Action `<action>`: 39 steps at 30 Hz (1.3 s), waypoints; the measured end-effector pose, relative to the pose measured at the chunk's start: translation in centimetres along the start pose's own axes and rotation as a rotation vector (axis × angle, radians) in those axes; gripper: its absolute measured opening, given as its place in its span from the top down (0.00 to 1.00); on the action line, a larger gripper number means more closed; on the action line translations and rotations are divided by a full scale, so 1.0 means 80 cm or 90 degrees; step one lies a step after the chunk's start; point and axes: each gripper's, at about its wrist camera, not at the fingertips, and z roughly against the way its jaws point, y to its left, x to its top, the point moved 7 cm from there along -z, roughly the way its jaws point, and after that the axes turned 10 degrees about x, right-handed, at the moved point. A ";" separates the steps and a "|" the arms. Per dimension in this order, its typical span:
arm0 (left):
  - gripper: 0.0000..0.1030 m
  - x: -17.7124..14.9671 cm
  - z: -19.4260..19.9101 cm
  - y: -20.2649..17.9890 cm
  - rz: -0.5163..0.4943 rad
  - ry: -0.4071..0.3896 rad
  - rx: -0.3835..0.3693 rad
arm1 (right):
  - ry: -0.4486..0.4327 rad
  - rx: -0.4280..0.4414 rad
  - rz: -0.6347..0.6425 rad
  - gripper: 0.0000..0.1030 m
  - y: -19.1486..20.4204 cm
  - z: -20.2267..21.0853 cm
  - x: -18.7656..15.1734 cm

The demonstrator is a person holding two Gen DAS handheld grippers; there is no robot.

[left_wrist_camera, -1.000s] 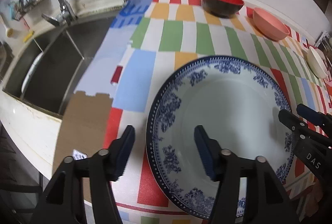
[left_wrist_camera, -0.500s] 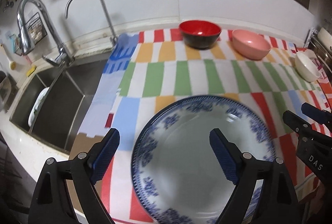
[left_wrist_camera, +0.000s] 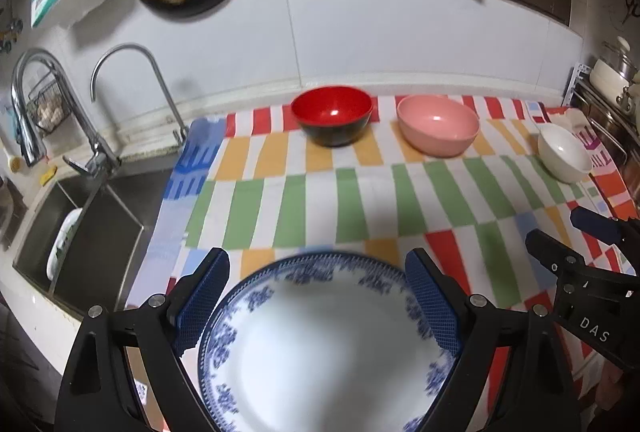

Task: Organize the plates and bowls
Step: 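Move both tools toward the rim of the pink bowl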

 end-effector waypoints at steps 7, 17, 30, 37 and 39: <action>0.12 0.034 0.000 -0.026 -0.011 -0.019 -0.009 | -0.003 -0.014 -0.010 0.35 -0.035 0.002 0.017; 0.13 0.092 -0.028 -0.065 -0.020 0.000 -0.076 | -0.013 -0.033 -0.037 0.35 -0.075 -0.004 0.055; 0.20 0.153 -0.107 -0.114 -0.054 0.055 -0.124 | -0.011 -0.028 -0.074 0.35 -0.118 -0.047 0.120; 0.28 0.171 -0.163 -0.135 -0.061 0.085 -0.126 | 0.012 -0.018 -0.102 0.36 -0.147 -0.094 0.146; 0.30 0.175 -0.176 -0.140 -0.062 0.090 -0.126 | 0.020 -0.018 -0.109 0.36 -0.154 -0.109 0.152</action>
